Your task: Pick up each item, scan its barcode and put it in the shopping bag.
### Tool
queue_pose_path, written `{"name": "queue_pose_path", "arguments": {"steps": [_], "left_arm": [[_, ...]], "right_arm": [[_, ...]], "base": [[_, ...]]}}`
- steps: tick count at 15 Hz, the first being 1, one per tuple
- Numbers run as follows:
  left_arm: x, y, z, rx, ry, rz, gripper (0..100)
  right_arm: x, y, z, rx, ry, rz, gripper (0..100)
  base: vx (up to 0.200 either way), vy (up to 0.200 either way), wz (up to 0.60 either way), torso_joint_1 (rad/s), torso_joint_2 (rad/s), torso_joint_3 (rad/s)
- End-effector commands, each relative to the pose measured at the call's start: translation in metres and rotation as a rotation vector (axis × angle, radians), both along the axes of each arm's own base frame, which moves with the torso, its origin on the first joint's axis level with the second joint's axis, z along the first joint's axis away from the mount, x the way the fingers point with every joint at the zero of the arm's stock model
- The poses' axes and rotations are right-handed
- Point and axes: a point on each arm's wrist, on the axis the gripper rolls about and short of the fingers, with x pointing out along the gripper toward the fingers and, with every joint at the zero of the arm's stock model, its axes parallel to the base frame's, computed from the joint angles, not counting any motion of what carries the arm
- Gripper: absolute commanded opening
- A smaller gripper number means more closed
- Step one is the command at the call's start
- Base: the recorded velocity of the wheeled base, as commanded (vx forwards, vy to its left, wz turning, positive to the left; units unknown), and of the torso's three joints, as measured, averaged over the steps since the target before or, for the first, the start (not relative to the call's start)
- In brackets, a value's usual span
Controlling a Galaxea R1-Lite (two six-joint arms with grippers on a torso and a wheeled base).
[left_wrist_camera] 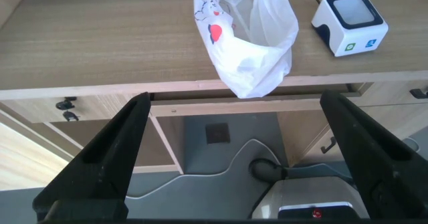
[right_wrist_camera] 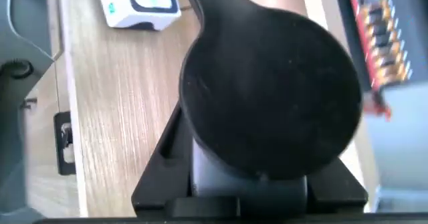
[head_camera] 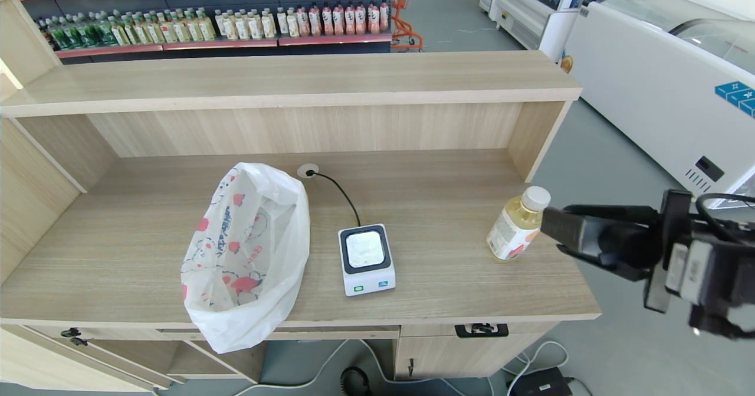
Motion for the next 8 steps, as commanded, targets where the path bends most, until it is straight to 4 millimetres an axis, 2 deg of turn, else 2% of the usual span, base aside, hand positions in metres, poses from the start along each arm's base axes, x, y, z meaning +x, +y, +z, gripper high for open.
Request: {"name": "queue_pose_path", "arguments": {"steps": [1,2,3,4,6,8], "left_arm": [[0.000,0.000,0.000,0.000,0.000,0.000,100],[0.000,0.000,0.000,0.000,0.000,0.000,100],[0.000,0.000,0.000,0.000,0.000,0.000,100],[0.000,0.000,0.000,0.000,0.000,0.000,100],[0.000,0.000,0.000,0.000,0.000,0.000,100],[0.000,0.000,0.000,0.000,0.000,0.000,100]], "right_arm": [[-0.032,-0.012,0.008,-0.098,-0.161,0.108,0],[-0.036,-0.016,0.010,-0.213,-0.310,0.135,0],[-0.040,-0.017,0.009,-0.255,-0.385,0.183,0],[-0.041,-0.017,0.009,-0.276,-0.427,0.218,0],[-0.057,-0.019,0.021,-0.338,-0.589,0.228,0],[-0.065,-0.019,0.027,-0.346,-0.667,0.250,0]], "base": [[0.000,0.000,0.00,0.000,0.00,0.000],[0.000,0.000,0.00,0.000,0.00,0.000],[0.000,0.000,0.00,0.000,0.00,0.000],[0.000,0.000,0.00,0.000,0.00,0.000],[0.000,0.000,0.00,0.000,0.00,0.000],[0.000,0.000,0.00,0.000,0.00,0.000]]}}
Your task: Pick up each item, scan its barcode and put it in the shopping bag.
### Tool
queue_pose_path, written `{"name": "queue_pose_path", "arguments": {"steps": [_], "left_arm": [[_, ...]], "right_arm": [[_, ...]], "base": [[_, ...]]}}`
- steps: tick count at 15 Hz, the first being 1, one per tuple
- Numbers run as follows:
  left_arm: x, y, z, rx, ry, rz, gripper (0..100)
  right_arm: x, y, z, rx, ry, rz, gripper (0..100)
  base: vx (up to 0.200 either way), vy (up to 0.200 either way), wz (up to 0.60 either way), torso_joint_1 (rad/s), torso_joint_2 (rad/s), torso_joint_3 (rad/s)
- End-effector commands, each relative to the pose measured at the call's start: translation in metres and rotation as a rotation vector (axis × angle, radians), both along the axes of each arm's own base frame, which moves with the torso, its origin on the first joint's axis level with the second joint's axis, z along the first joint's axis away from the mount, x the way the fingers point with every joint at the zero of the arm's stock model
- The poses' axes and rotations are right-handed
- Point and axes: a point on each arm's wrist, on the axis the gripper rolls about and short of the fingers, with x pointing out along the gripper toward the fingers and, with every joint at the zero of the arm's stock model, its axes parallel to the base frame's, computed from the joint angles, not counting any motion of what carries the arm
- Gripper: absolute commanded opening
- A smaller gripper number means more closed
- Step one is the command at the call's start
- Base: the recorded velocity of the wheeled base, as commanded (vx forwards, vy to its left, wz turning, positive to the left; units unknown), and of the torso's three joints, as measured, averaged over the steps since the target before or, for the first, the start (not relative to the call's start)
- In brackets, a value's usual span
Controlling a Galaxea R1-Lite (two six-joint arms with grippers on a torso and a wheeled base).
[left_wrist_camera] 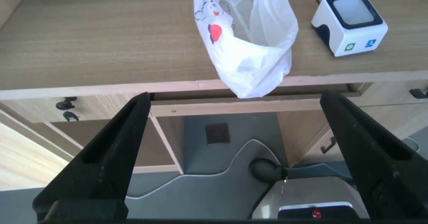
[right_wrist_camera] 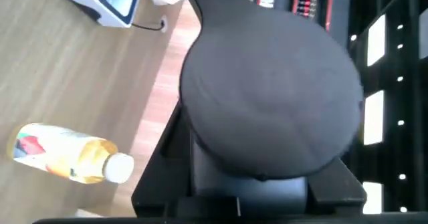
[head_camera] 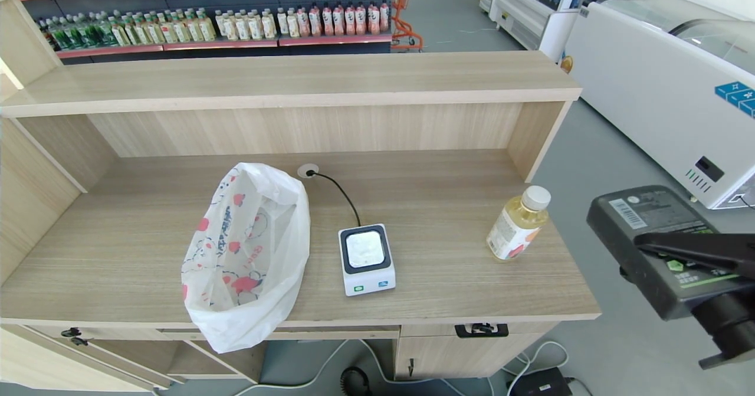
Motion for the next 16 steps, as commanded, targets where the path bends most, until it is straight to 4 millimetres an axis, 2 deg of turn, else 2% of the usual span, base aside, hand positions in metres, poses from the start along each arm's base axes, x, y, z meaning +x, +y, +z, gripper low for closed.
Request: {"name": "queue_pose_path", "arguments": {"steps": [1,4,8,16], "left_arm": [[0.000,0.000,0.000,0.000,-0.001,0.000,100],[0.000,0.000,0.000,0.000,-0.001,0.000,100],[0.000,0.000,0.000,0.000,-0.001,0.000,100],[0.000,0.000,0.000,0.000,-0.001,0.000,100]], "right_arm": [[-0.013,0.000,0.012,0.010,-0.082,0.049,0],[-0.018,0.018,0.035,0.053,-0.344,0.221,0],[-0.025,0.038,0.034,0.060,-0.556,0.378,0],[-0.039,0.033,0.028,0.033,-0.601,0.391,0]], "base": [[0.000,0.000,0.00,0.000,0.00,0.000],[0.000,0.000,0.00,0.000,0.00,0.000],[0.000,0.000,0.00,0.000,0.00,0.000],[0.000,0.000,0.00,0.000,0.00,0.000]]}}
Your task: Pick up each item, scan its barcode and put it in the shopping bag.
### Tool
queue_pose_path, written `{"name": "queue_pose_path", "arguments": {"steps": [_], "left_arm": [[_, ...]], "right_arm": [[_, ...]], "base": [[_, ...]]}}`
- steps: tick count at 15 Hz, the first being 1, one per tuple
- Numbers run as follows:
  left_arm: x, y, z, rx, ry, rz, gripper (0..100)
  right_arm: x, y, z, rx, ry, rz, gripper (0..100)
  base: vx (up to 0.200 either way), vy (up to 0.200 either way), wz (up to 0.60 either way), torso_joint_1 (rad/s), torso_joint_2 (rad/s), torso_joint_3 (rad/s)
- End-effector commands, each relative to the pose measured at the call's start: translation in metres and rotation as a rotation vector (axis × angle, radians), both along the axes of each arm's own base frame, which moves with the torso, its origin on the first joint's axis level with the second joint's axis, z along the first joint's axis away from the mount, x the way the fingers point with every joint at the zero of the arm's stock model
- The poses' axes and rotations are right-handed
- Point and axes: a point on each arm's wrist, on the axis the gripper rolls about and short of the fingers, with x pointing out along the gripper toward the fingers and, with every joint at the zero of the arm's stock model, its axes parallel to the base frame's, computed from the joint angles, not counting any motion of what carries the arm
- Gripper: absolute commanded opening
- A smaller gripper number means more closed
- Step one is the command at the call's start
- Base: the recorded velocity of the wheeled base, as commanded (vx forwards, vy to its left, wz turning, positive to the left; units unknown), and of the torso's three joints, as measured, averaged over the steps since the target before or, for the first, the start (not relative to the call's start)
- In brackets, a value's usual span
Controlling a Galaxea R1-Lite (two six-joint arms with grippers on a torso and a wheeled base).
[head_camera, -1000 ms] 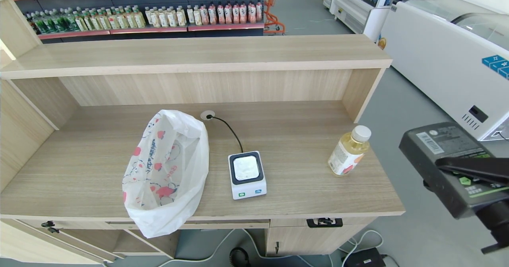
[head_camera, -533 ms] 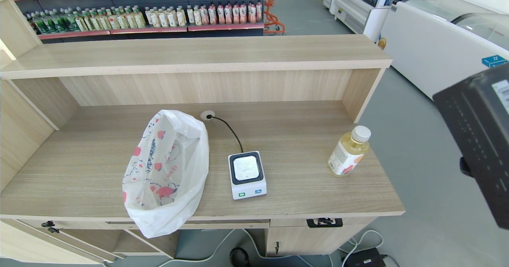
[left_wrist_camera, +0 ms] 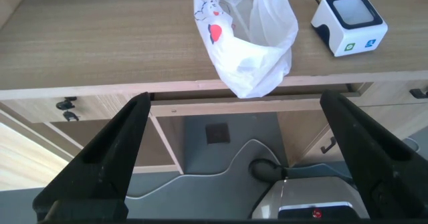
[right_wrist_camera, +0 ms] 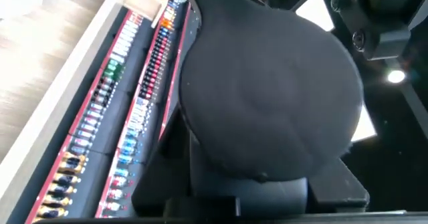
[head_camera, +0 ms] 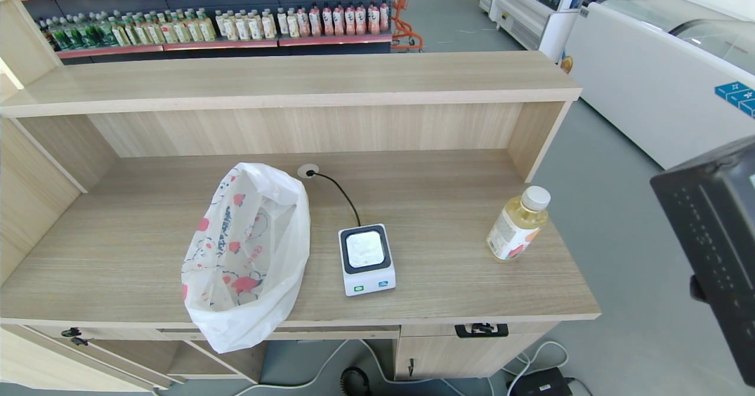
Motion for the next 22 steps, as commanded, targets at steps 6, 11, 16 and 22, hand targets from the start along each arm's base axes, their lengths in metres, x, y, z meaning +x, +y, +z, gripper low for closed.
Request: {"name": "queue_pose_path", "arguments": {"steps": [6,11,16,22], "left_arm": [[0.000,0.000,0.000,0.000,0.000,0.000,100],[0.000,0.000,0.000,0.000,0.000,0.000,100],[0.000,0.000,0.000,0.000,0.000,0.000,100],[0.000,0.000,0.000,0.000,0.000,0.000,100]], "right_arm": [[-0.042,-0.017,0.001,-0.072,0.019,0.052,0],[-0.051,-0.020,0.007,-0.059,-0.035,0.075,0],[-0.052,-0.021,0.012,-0.050,-0.043,0.072,0],[-0.051,-0.020,0.014,-0.047,-0.047,0.072,0]], "base": [[0.000,0.000,0.00,0.000,0.00,0.000],[0.000,0.000,0.00,0.000,0.00,0.000],[0.000,0.000,0.00,0.000,0.00,0.000],[0.000,0.000,0.00,0.000,0.00,0.000]]}}
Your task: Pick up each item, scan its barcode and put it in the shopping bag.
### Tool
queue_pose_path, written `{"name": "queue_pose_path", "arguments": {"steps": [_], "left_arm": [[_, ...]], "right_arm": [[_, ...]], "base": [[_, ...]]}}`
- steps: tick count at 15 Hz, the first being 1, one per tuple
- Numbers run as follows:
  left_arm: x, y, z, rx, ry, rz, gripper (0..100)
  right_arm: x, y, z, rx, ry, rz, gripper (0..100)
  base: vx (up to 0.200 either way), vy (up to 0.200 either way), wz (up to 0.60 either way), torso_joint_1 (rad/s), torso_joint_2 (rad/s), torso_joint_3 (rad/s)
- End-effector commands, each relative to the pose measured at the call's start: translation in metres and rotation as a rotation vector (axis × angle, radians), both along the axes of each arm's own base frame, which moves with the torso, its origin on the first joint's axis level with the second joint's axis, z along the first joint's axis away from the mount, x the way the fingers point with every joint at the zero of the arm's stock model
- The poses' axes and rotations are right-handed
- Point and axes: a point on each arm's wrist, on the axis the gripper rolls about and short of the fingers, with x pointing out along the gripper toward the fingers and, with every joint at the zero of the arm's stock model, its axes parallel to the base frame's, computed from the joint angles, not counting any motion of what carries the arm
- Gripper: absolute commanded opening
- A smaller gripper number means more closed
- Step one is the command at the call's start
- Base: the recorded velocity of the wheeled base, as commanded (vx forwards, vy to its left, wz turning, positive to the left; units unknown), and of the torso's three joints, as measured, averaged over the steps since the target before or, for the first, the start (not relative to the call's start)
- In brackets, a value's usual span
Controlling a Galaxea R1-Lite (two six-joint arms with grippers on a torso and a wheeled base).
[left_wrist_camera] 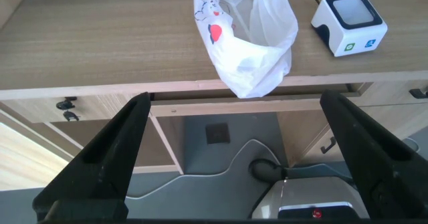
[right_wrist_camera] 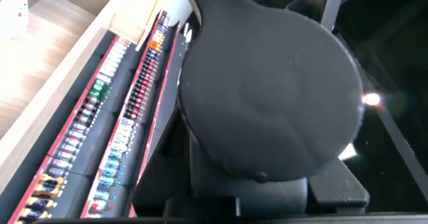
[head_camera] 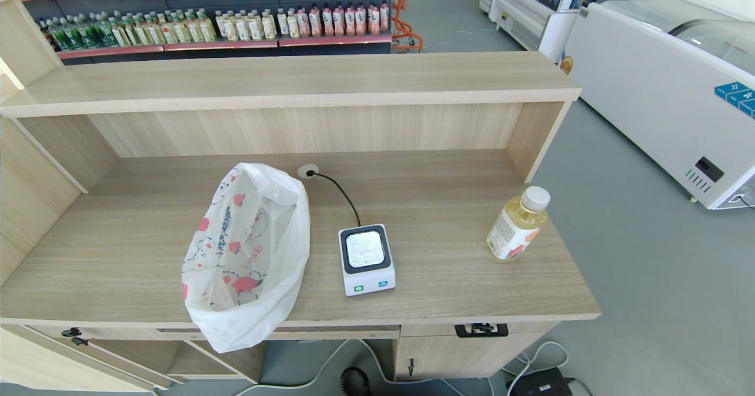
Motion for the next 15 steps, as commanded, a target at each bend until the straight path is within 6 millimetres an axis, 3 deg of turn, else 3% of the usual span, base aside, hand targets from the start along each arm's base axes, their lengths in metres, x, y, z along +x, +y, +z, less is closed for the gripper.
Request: {"name": "queue_pose_path", "arguments": {"steps": [1,8,10,12,13,15], "left_arm": [[0.000,0.000,0.000,0.000,-0.001,0.000,100],[0.000,0.000,0.000,0.000,-0.001,0.000,100],[0.000,0.000,0.000,0.000,-0.001,0.000,100],[0.000,0.000,0.000,0.000,-0.001,0.000,100],[0.000,0.000,0.000,0.000,-0.001,0.000,100],[0.000,0.000,0.000,0.000,-0.001,0.000,100]], "right_arm": [[0.000,0.000,0.001,0.001,-0.001,0.003,0],[0.000,0.001,0.000,-0.003,0.002,0.015,0],[0.012,0.002,0.003,-0.003,0.092,-0.068,0],[0.053,-0.004,-0.016,0.057,0.660,-0.409,0],[0.053,-0.010,-0.024,0.128,0.865,-0.517,0],[0.054,-0.017,-0.040,0.156,1.090,-0.600,0]], "base": [[0.000,0.000,0.00,0.000,0.00,0.000],[0.000,0.000,0.00,0.000,0.00,0.000],[0.000,0.000,0.00,0.000,0.00,0.000],[0.000,0.000,0.00,0.000,0.00,0.000],[0.000,0.000,0.00,0.000,0.00,0.000],[0.000,0.000,0.00,0.000,0.00,0.000]]}}
